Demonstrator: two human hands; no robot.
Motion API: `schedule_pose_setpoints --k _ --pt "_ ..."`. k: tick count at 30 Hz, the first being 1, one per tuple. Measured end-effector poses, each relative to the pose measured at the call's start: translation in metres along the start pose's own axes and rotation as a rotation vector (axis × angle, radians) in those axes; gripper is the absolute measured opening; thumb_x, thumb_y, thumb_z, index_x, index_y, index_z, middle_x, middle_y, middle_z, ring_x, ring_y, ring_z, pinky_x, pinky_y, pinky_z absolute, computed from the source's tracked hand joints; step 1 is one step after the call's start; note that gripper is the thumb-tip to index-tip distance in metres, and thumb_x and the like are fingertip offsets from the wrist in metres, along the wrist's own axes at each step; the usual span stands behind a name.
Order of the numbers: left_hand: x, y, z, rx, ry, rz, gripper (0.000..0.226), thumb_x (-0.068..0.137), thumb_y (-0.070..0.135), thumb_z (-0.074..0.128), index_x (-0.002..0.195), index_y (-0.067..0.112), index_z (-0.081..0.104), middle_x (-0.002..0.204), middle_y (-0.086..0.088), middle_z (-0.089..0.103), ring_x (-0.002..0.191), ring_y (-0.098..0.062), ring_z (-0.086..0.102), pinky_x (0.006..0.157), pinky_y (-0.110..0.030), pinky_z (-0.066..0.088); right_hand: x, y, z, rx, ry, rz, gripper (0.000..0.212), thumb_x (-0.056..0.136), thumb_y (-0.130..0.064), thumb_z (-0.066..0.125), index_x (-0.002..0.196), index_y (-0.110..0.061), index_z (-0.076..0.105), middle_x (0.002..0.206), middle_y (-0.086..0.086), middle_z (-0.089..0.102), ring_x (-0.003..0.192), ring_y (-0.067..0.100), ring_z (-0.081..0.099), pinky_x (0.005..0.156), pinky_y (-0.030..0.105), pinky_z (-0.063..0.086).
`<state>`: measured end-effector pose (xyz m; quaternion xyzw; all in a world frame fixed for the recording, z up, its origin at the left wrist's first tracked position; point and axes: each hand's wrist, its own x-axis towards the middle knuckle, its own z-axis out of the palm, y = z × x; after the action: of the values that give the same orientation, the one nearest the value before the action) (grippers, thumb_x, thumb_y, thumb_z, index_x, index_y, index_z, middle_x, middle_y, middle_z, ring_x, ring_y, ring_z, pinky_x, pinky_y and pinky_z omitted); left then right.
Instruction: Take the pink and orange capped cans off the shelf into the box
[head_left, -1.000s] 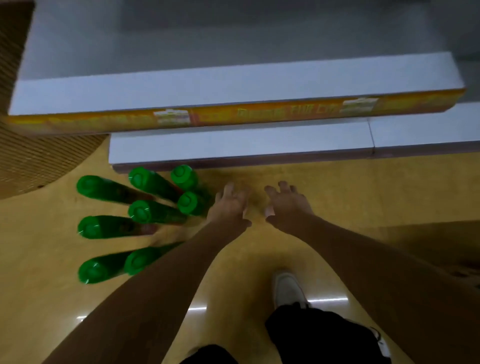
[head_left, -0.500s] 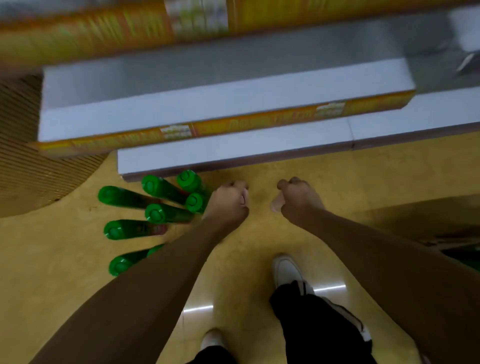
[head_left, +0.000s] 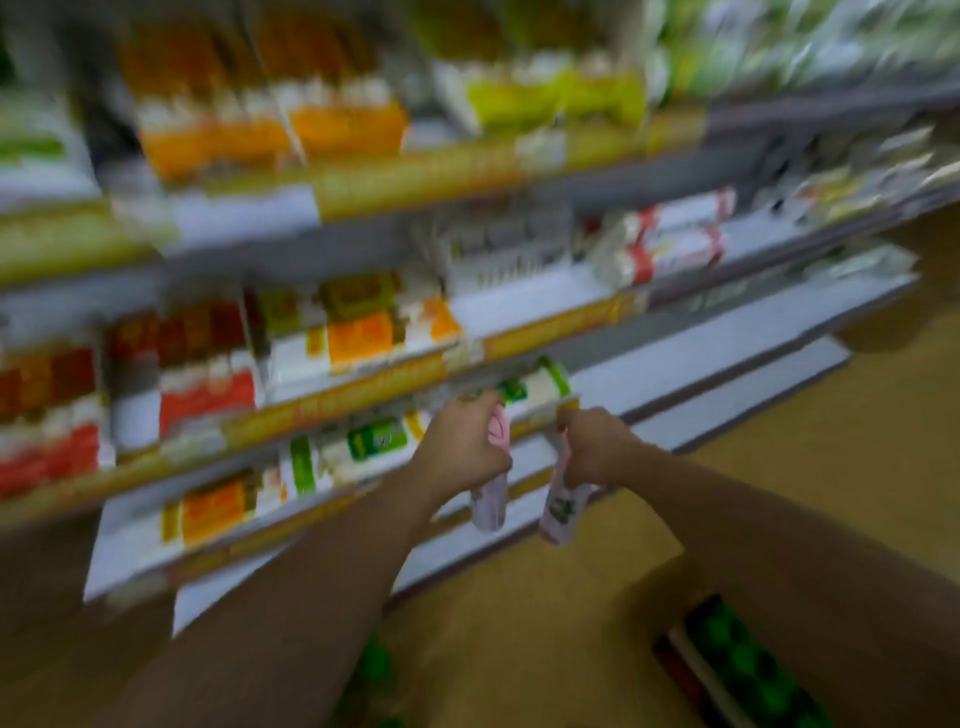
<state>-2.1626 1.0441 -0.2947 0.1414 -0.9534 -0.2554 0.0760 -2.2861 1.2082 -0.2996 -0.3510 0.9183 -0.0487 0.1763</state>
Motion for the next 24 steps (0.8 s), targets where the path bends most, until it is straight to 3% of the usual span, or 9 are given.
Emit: schedule_pose_setpoints --k 5,8,10,12,17,21,24 --pt "0.053 0.123 -0.093 0.082 0.145 0.234 0.040 0.064 0.025 0.071 0.102 0.019 0.059 0.089 -0.005 0.065 0.083 -0.028 0.062 0.063 -0.032 0.047 -0.051 0.032 -0.154 0.007 0.184 0.026 0.059 0.066 -0.030 0.089 0.115 -0.010 0.064 0.106 0.009 0.064 0.102 0.027 0.064 0.074 0.031 0.051" --pt "0.080 0.194 -0.127 0.108 0.144 0.305 0.036 0.061 0.027 0.076 0.089 0.015 0.057 0.083 -0.007 0.061 0.076 -0.028 0.058 0.057 -0.033 0.039 -0.082 0.060 -0.229 0.025 0.288 0.040 0.066 0.064 -0.029 0.092 0.119 -0.008 0.061 0.104 0.009 0.063 0.091 0.025 0.066 0.067 0.033 0.055" --pt "0.102 0.233 -0.140 0.109 0.157 0.334 0.032 0.057 0.025 0.074 0.081 0.018 0.054 0.079 -0.004 0.059 0.074 -0.028 0.057 0.055 -0.034 0.044 -0.092 0.084 -0.269 0.062 0.345 0.052 0.069 0.063 -0.026 0.093 0.120 -0.007 0.060 0.104 0.011 0.064 0.079 0.024 0.065 0.064 0.037 0.060" --pt "0.131 0.270 -0.145 0.133 0.191 0.383 0.030 0.058 0.026 0.074 0.081 0.019 0.057 0.078 -0.002 0.061 0.073 -0.026 0.058 0.058 -0.033 0.048 -0.097 0.112 -0.302 0.092 0.399 0.059 0.070 0.061 -0.027 0.094 0.119 -0.009 0.060 0.108 0.011 0.064 0.082 0.025 0.067 0.062 0.039 0.061" --pt "0.190 0.350 -0.132 0.156 0.244 0.490 0.037 0.058 0.025 0.081 0.088 0.015 0.061 0.085 -0.005 0.062 0.077 -0.027 0.059 0.061 -0.034 0.049 -0.107 0.180 -0.356 0.120 0.473 0.118 0.064 0.065 -0.023 0.093 0.117 -0.006 0.061 0.100 0.011 0.066 0.069 0.021 0.065 0.045 0.026 0.051" --pt "0.230 0.403 -0.110 0.113 0.207 0.551 0.038 0.060 0.023 0.082 0.092 0.015 0.062 0.087 -0.006 0.063 0.077 -0.024 0.060 0.066 -0.040 0.055 -0.114 0.234 -0.382 0.090 0.544 0.184 0.070 0.060 -0.028 0.095 0.119 -0.012 0.061 0.106 0.008 0.065 0.088 0.024 0.065 0.068 0.035 0.060" --pt "0.255 0.442 -0.090 0.104 0.150 0.600 0.036 0.061 0.022 0.082 0.090 0.014 0.062 0.085 -0.005 0.062 0.075 -0.021 0.057 0.064 -0.038 0.052 -0.121 0.272 -0.393 0.072 0.587 0.247 0.066 0.060 -0.030 0.094 0.115 -0.013 0.063 0.107 0.008 0.065 0.093 0.023 0.063 0.079 0.040 0.060"
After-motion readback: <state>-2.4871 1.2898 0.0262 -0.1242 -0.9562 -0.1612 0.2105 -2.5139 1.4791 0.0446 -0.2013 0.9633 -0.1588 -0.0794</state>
